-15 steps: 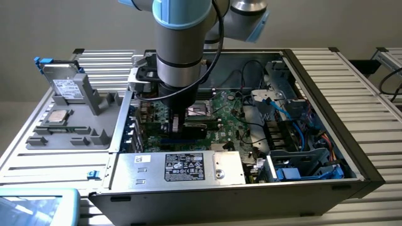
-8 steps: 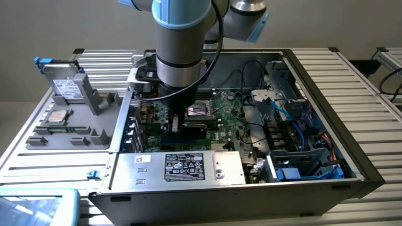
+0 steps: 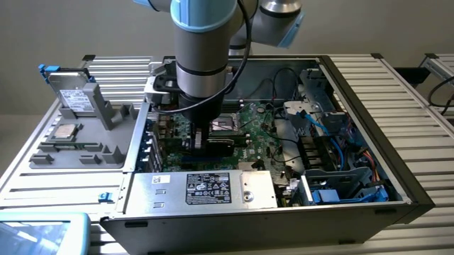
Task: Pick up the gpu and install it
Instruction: 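Insert the gpu into the slot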
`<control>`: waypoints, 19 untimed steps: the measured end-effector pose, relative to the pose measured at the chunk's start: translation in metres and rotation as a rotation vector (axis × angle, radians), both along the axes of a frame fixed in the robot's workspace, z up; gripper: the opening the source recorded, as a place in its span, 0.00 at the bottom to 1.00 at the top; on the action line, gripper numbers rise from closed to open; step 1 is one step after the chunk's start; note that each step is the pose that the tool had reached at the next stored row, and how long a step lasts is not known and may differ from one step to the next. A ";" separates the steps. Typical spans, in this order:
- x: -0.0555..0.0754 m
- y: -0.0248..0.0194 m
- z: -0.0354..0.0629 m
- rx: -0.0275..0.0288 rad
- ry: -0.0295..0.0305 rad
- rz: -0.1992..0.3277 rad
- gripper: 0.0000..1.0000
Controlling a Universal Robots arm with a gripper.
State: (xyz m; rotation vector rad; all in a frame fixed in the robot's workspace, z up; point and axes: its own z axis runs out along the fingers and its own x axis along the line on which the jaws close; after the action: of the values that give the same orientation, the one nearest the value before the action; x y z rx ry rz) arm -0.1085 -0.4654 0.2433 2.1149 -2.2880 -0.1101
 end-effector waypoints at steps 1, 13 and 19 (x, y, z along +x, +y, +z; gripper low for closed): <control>0.000 0.0005 0.0000 -0.0008 0.0000 0.000 0.30; -0.001 0.0022 -0.0003 -0.0110 0.0001 0.005 0.30; -0.001 0.0025 -0.0004 -0.0119 0.0000 0.011 0.30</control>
State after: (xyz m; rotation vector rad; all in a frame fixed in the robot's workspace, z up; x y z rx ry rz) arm -0.1093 -0.4629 0.2429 2.1212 -2.2714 -0.0960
